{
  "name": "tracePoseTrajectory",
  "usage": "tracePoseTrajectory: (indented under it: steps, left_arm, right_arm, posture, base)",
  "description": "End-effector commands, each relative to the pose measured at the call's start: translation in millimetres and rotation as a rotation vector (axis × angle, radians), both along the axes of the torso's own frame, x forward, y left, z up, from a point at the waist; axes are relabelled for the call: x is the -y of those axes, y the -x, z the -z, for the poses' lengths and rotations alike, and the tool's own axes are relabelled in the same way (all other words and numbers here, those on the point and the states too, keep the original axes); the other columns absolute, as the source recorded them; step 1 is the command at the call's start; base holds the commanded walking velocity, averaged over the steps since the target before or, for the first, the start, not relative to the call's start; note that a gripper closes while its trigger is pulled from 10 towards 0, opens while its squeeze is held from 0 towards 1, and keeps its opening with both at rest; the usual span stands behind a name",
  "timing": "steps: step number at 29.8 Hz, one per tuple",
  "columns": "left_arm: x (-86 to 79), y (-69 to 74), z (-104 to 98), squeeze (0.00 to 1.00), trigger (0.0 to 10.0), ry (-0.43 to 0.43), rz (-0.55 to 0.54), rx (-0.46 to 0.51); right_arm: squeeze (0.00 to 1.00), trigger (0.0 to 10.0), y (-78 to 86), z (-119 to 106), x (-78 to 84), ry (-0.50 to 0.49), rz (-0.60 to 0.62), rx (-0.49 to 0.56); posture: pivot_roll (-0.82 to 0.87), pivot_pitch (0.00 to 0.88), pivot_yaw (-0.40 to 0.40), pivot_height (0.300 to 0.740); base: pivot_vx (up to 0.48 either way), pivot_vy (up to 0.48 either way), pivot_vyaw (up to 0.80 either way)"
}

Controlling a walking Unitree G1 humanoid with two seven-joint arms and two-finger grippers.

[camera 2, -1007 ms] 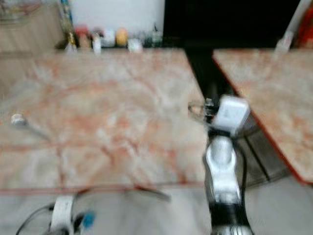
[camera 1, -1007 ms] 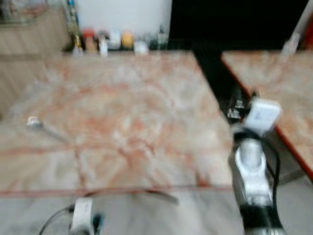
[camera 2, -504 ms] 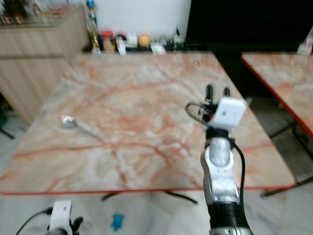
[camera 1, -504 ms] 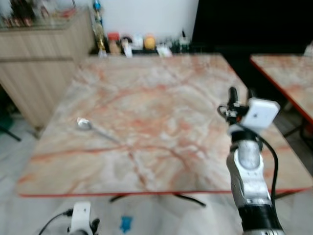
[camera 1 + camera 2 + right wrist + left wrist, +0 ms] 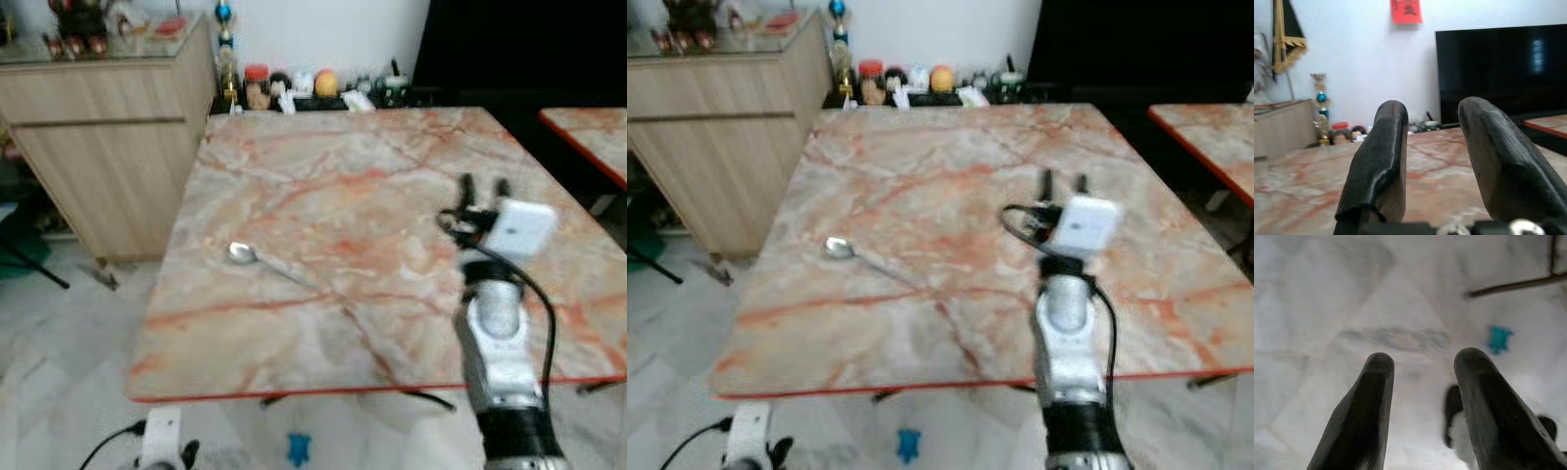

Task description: Setting the table

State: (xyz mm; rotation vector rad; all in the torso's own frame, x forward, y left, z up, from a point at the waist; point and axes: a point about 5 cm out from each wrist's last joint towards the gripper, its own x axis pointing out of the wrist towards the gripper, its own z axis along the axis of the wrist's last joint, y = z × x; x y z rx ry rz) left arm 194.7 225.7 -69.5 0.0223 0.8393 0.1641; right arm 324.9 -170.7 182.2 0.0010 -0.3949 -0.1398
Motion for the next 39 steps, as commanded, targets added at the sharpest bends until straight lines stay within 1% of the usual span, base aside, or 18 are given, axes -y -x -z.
tracePoseTrajectory:
  steps: [1,4,15,22,29,32,37,39]
  left_arm:
    - [6.1,2.2,2.8,0.0,10.0,0.015,0.002,-0.014]
    - [6.3,2.0,2.7,0.0,10.0,0.015,0.002,-0.012]
    - [6.9,1.2,2.2,0.0,10.0,0.015,0.006,-0.004]
    - [6.9,1.9,2.6,0.0,10.0,0.016,0.009,-0.009]
    - [7.9,1.7,2.9,0.0,10.0,0.021,0.011,-0.013]
    - [7.6,1.3,2.6,0.0,10.0,0.018,0.014,-0.012]
    - [7.5,1.8,2.9,0.0,10.0,0.013,0.019,-0.017]
    - [7.4,1.2,2.5,0.0,10.0,0.015,0.015,-0.013]
  right_arm:
    - [0.0,10.0,2.2,0.8,11.5,0.001,0.035,0.0]
    - [0.0,10.0,2.2,0.9,11.4,0.001,0.034,-0.001]
    - [0.0,10.0,2.3,1.6,10.3,0.022,0.028,-0.003]
    - [0.0,10.0,2.0,2.1,8.1,0.02,0.024,-0.007]
    - [0.0,10.0,2.2,3.1,9.2,0.016,0.019,-0.012]
    - [0.0,10.0,2.2,2.5,9.2,0.029,0.02,-0.012]
    - [0.0,10.0,1.9,3.1,8.1,0.027,0.016,-0.016]
    - [0.0,10.0,1.8,3.4,7.8,0.023,0.013,-0.016]
  posture:
    - [0.07,0.0,0.013,0.74]
    - [0.07,0.0,0.013,0.74]
    - [0.07,0.0,0.011,0.74]
    - [0.07,0.0,0.011,0.74]
    - [0.07,0.0,0.011,0.74]
    - [0.07,0.0,0.011,0.74]
    - [0.07,0.0,0.01,0.74]
    - [0.07,0.0,0.009,0.74]
  base:
    - [0.0,0.461,0.0]
    - [0.0,0.374,0.0]
    - [0.0,0.0,0.0]
    - [0.0,0.0,0.56]
    - [0.0,0.0,0.0]
    - [0.0,0.0,0.16]
    - [0.307,0.0,0.8]
    - [0.336,0.0,0.21]
